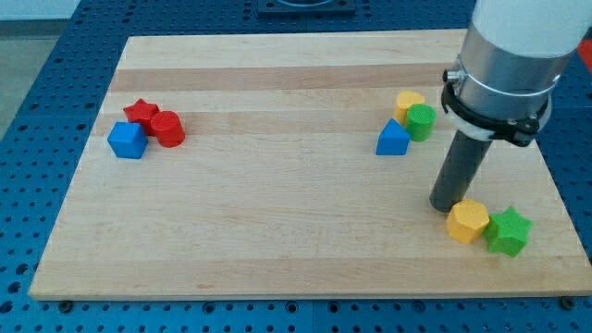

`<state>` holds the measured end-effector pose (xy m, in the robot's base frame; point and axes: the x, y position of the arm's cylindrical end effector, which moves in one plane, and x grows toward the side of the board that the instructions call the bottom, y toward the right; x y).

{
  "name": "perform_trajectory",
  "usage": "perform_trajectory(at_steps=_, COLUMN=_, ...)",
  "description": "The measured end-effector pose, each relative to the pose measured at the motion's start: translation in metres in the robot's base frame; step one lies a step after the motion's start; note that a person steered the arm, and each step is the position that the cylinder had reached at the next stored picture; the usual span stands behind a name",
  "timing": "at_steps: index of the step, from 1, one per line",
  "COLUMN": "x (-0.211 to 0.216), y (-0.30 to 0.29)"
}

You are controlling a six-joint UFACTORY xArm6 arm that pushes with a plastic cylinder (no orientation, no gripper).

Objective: Push the blue triangle right and down a bit

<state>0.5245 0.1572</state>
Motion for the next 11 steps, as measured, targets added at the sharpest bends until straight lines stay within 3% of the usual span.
perform_trajectory(at_steps=2, x=0.012, y=-0.001)
perform_trajectory(at_steps=5, x=-0.079, y=-0.131)
perform_trajectory(at_steps=6, x=-0.108, y=-0.135)
perform_trajectory(at_steps=11, x=-0.105, y=-0.035)
